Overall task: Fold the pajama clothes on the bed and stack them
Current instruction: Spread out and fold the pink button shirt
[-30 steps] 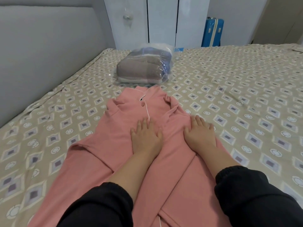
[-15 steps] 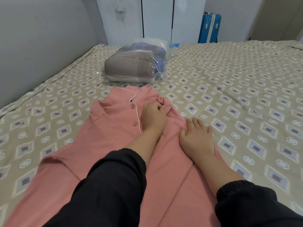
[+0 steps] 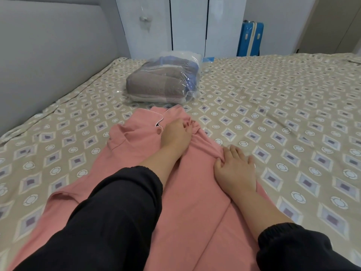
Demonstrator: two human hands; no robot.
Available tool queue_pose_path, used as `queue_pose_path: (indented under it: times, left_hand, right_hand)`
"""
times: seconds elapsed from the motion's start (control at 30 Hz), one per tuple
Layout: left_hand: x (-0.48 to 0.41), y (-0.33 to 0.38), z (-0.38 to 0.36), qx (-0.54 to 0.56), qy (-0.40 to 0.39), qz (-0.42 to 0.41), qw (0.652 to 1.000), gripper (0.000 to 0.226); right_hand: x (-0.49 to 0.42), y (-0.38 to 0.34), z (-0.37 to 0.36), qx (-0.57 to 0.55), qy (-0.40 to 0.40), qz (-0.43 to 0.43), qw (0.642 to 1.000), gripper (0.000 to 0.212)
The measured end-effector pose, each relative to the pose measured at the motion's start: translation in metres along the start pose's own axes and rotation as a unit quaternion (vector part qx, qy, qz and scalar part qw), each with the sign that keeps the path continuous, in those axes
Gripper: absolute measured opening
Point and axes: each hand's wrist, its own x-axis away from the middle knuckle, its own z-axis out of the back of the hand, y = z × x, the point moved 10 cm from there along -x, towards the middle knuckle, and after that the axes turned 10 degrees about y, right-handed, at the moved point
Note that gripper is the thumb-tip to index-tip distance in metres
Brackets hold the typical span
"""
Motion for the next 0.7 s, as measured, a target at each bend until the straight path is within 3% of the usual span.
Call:
queue_pose_path:
  times: [0.1, 0.2, 0.3, 0.37, 0.4, 0.43, 0.5, 0.53, 0.57, 0.63, 0.7]
  left_hand:
    - [-0.003, 0.034, -0.003, -0.002, 0.01, -0.101, 0.995, 0.02]
    - [-0.004, 0.057, -0.025, -0.126, -0.026, -0.189, 0.973, 0.02]
    - [-0.009, 0.054, -0.038, -0.179, -0.052, -0.198, 0.962, 0.017]
    - [-0.017, 0.032, -0.034, -0.081, -0.069, -0.072, 0.992, 0.015]
    - [-0.021, 0.013, -0.033, 0.012, -0.074, 0.039, 0.996, 0.014]
    - [-0.021, -0.009, -0.033, 0.131, -0.068, 0.175, 0.973, 0.01]
    - [-0.007, -0.041, -0.042, 0.323, -0.066, 0.397, 0.857, 0.004]
    - [-0.002, -0.048, -0.046, 0.355, -0.075, 0.437, 0.823, 0.005]
    - [0.0, -0.05, -0.047, 0.356, -0.089, 0.446, 0.816, 0.006]
    - [-0.004, -0.043, -0.035, 0.27, -0.092, 0.382, 0.879, 0.007]
    - [-0.02, -0.015, -0.004, 0.147, -0.016, 0.19, 0.97, 0.02]
  right_hand:
    - [0.0, 0.0, 0.001, -0.001, 0.004, -0.002, 1.0, 0.059]
    - [0.0, 0.001, 0.0, -0.002, 0.007, -0.004, 1.0, 0.059]
    - [0.0, 0.001, 0.001, -0.002, 0.009, -0.004, 1.0, 0.058]
    - [-0.001, 0.001, 0.001, -0.005, 0.009, -0.005, 1.0, 0.058]
    - [-0.001, 0.001, 0.001, -0.003, 0.009, -0.004, 1.0, 0.059]
    - [0.0, 0.001, 0.001, 0.0, 0.009, -0.003, 1.0, 0.059]
    - [0.0, 0.0, 0.001, 0.002, 0.013, -0.002, 1.0, 0.06]
    - [0.0, 0.0, 0.002, 0.002, 0.014, 0.0, 1.0, 0.06]
    - [0.0, 0.0, 0.002, 0.002, 0.015, 0.001, 1.0, 0.06]
    - [0.0, 0.0, 0.002, 0.002, 0.016, 0.0, 1.0, 0.059]
    - [-0.001, -0.001, 0.002, 0.004, 0.014, 0.002, 1.0, 0.059]
